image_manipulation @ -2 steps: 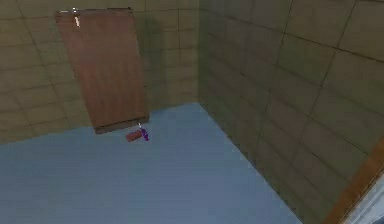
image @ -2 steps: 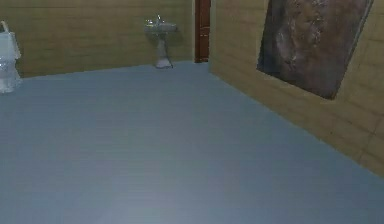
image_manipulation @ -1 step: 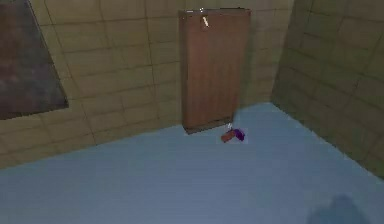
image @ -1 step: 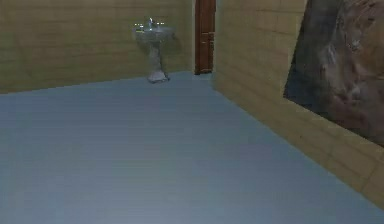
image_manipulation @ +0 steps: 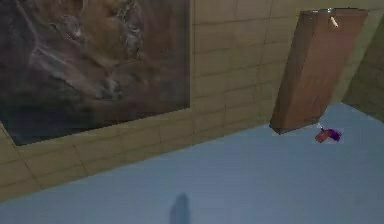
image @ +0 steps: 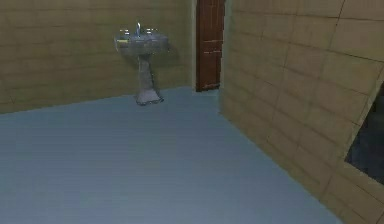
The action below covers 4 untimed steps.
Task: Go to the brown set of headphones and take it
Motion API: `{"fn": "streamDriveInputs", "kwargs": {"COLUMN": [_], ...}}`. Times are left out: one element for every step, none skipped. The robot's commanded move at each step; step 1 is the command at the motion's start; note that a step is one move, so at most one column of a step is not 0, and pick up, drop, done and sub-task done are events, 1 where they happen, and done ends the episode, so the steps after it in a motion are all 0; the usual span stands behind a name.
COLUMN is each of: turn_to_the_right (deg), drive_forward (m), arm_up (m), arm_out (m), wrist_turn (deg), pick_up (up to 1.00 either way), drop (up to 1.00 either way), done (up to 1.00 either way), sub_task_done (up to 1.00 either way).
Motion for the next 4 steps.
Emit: {"fn": "streamDriveInputs", "kwargs": {"turn_to_the_right": [0.0, 0.0, 0.0, 45.0], "drive_forward": [1.0, 1.0, 0.7, 0.0], "arm_up": [0.0, 0.0, 0.0, 0.0], "arm_out": [0.0, 0.0, 0.0, 0.0], "wrist_turn": [0.0, 0.0, 0.0, 0.0], "pick_up": [0.0, 0.0, 0.0, 0.0], "drop": [0.0, 0.0, 0.0, 0.0], "done": [0.0, 0.0, 0.0, 0.0], "sub_task_done": [0.0, 0.0, 0.0, 0.0]}}
